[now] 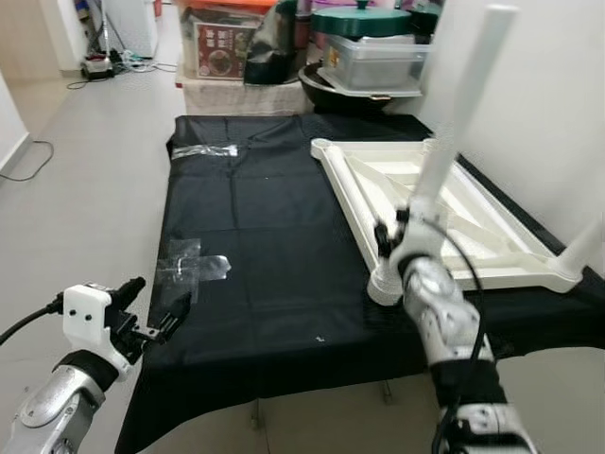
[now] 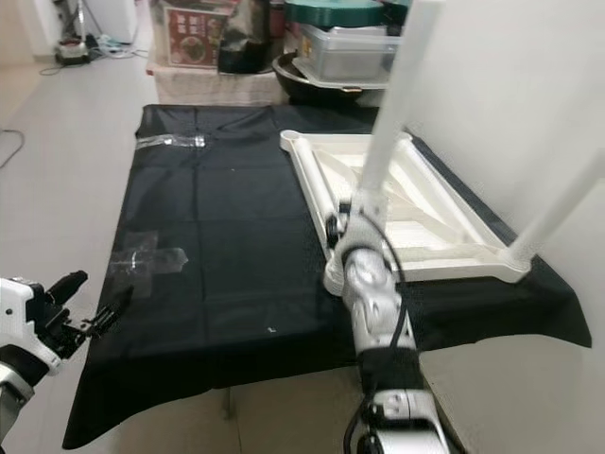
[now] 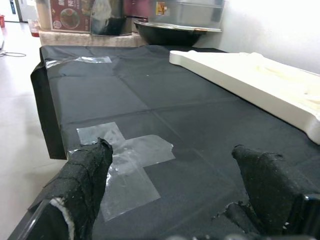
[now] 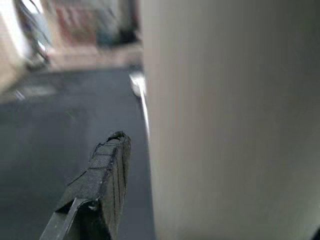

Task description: Building children table

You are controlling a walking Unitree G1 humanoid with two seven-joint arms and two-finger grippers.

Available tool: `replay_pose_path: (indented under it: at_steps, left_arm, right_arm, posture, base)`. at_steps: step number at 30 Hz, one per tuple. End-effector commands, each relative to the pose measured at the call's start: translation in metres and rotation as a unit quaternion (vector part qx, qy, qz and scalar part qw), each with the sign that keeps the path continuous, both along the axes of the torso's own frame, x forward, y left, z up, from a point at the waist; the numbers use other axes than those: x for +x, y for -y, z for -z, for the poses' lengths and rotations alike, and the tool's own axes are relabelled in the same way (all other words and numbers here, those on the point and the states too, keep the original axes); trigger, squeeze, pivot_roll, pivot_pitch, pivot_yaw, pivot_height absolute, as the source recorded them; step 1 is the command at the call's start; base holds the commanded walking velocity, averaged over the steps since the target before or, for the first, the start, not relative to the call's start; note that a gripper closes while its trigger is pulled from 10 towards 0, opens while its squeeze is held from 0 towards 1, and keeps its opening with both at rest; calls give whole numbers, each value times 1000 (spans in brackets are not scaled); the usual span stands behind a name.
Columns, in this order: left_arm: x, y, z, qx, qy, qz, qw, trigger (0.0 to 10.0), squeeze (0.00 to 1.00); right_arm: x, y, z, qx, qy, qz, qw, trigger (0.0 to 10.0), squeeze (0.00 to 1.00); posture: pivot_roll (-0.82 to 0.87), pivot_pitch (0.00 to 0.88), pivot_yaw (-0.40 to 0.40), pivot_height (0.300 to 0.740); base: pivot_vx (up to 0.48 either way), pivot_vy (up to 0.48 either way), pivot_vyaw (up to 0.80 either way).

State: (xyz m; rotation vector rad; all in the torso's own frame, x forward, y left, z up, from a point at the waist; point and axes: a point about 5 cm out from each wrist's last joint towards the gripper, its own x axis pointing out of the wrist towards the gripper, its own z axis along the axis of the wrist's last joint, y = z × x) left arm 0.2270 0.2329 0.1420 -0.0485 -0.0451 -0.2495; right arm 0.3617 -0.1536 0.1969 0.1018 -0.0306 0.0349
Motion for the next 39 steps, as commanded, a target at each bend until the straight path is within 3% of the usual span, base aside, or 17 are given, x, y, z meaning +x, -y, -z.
replay_pose_path:
  at_steps: [1,4,8,10,12,17,18,19,23,25,26,29,33,34,36,37,39]
  left_arm:
    - [0,-3,1,2,-5,-1,1000,10000,0]
    - [2,-2,1,1,-5,3,1000,10000,0]
    - [3,-2,1,1,-5,6,1000,10000,0]
    - [3,-2,2,2,-7,6,1000,10000,0]
    - [3,-2,3,3,-7,6,1000,10000,0]
    - [2,-2,4,4,-8,2,1000,10000,0]
    - [1,-2,4,4,-8,0,1000,10000,0]
    - [0,-2,4,4,-8,0,1000,10000,0]
    - [0,-2,4,3,-8,-1,1000,10000,0]
    - [-2,-2,3,3,-9,1,1000,10000,0]
    - [-3,-3,3,3,-9,2,1000,10000,0]
    - [-4,-4,3,3,-10,4,1000,10000,0]
    - [-4,-5,3,3,-10,6,1000,10000,0]
    - [-4,-5,3,3,-11,7,1000,10000,0]
    - [-3,-5,2,3,-11,9,1000,10000,0]
    - [-3,-4,2,4,-12,10,1000,10000,0]
    - [-2,-4,2,4,-12,11,1000,10000,0]
  right_arm:
    - [0,-10,-18,36,48,-109,992,10000,0]
    - [-1,-12,-41,12,97,-282,955,10000,0]
    - [0,-18,-39,-30,88,-363,927,10000,0]
    - [-17,-52,-18,-60,62,-500,861,10000,0]
    - [-21,-58,-15,-62,60,-524,847,10000,0]
    - [-36,-78,5,-90,42,-587,803,4392,0]
    - [-22,-80,20,-120,17,-514,849,0,0]
    - [-13,-79,29,-142,2,-455,879,0,0]
    - [-8,-77,34,-156,-6,-424,892,0,0]
    - [17,-36,42,-95,-70,-166,979,0,0]
    - [19,-5,51,-57,-109,-18,992,0,0]
    - [-2,40,70,-32,-169,179,969,0,0]
    - [-27,31,72,-58,-172,182,966,0,0]
    - [-30,16,69,-59,-166,143,974,8510,0]
    - [-29,3,67,-57,-153,109,981,10000,0]
    - [-28,-9,59,-37,-117,70,990,10000,1000]
    - [-24,-18,51,-25,-87,39,995,10000,1000]
  posture:
    - [68,0,-101,740]
    - [81,0,-102,740]
    - [89,0,-102,740]
    - [112,0,-115,740]
    - [112,0,-115,740]
    - [128,0,-125,740]
    - [128,0,-125,740]
    - [128,0,-125,740]
    - [128,0,-125,740]
    - [115,0,-115,740]
    - [105,0,-108,740]
    - [95,0,-98,740]
    - [69,0,-74,740]
    - [69,0,-74,740]
    - [69,0,-74,740]
    - [74,0,-77,740]
    - [74,0,-77,740]
  base:
    - [0,0,0]
    - [0,0,0]
    - [0,0,0]
    - [0,0,0]
    - [0,0,0]
    - [0,0,0]
    - [0,0,0]
    - [0,0,0]
    - [0,0,0]
    - [0,0,0]
    - [0,0,0]
    - [0,0,0]
    - [0,0,0]
    - [0,0,0]
    - [0,0,0]
    - [0,0,0]
    - [0,0,0]
